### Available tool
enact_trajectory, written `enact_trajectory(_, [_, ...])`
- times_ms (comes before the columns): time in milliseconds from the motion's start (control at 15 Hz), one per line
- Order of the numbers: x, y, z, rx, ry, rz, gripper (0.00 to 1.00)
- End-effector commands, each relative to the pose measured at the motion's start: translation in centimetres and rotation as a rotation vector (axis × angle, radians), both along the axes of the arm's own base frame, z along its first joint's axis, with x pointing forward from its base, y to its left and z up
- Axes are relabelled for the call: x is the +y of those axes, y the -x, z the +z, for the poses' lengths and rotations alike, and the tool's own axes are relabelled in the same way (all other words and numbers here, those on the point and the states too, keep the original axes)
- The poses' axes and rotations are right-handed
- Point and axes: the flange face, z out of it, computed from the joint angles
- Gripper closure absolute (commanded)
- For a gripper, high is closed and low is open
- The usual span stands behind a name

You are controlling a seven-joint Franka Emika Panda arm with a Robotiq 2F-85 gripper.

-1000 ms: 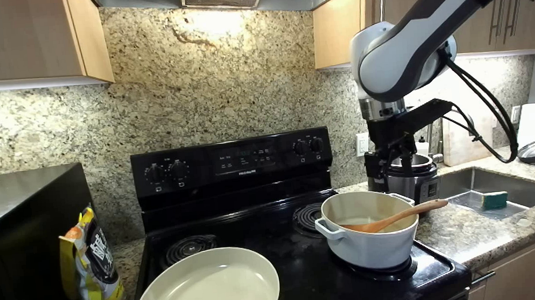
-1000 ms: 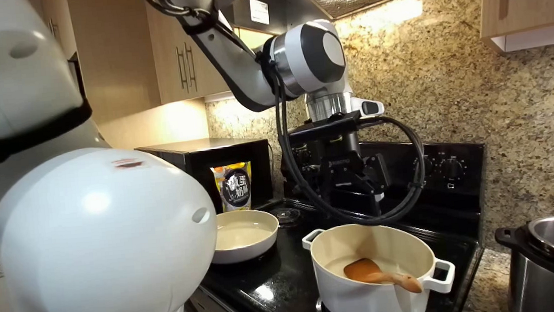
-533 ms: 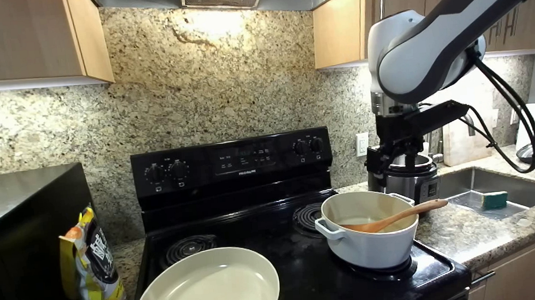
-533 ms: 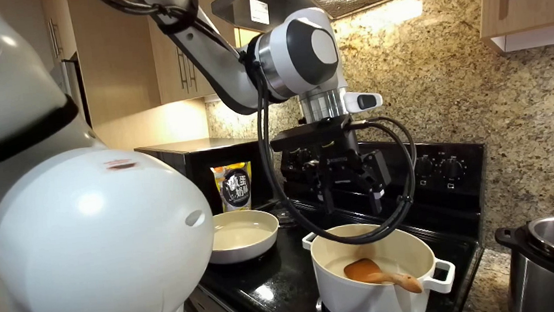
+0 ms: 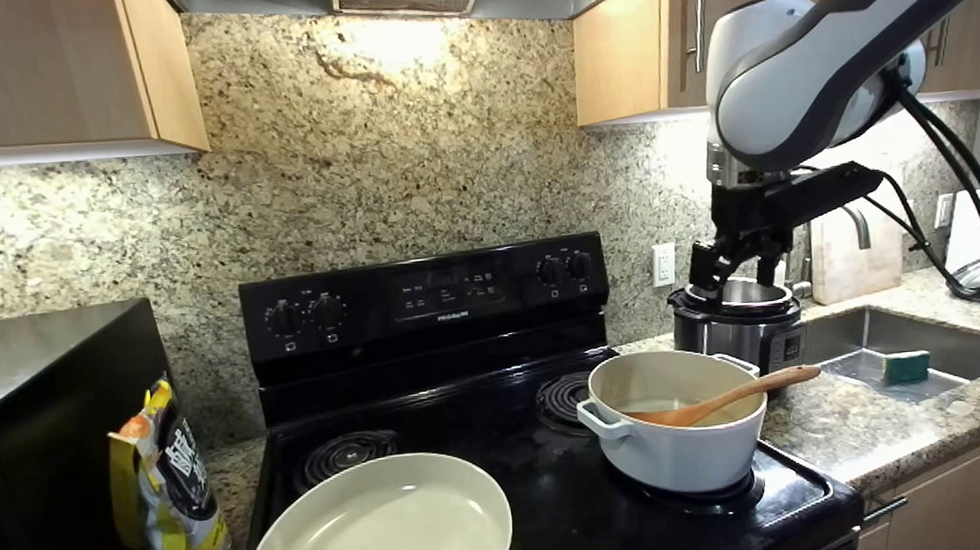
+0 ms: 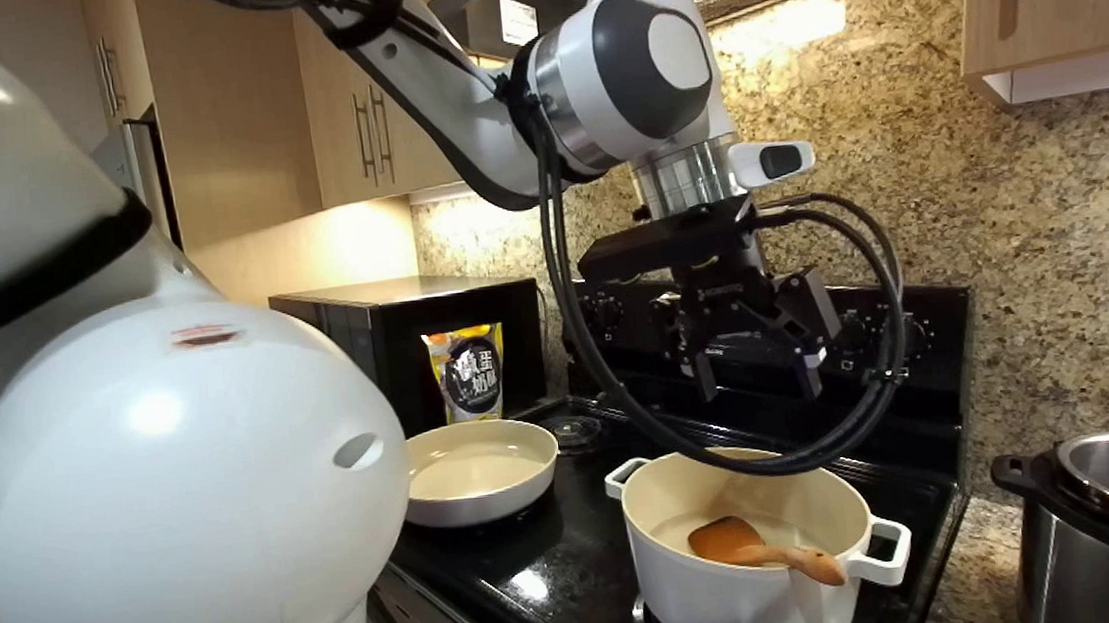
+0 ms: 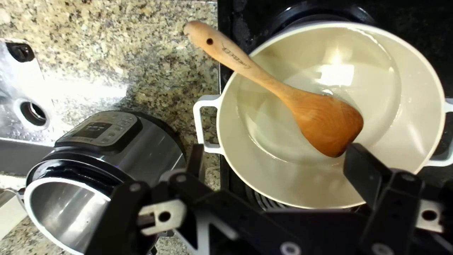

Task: Mix the things in the pot with the wooden spoon

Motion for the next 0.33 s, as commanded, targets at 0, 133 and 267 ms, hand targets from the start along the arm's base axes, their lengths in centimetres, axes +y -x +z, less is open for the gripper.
enact_trajectory(0, [-0.81, 0.17, 0.07, 0.005, 0.003, 0.008, 0.0])
enact_trajectory(133, [-1.65, 0.38, 0.04, 0.009, 0.003, 0.013, 0.0])
enact_trajectory(267, [-1.61, 0.37, 0.04, 0.009, 0.004, 0.016, 0.0])
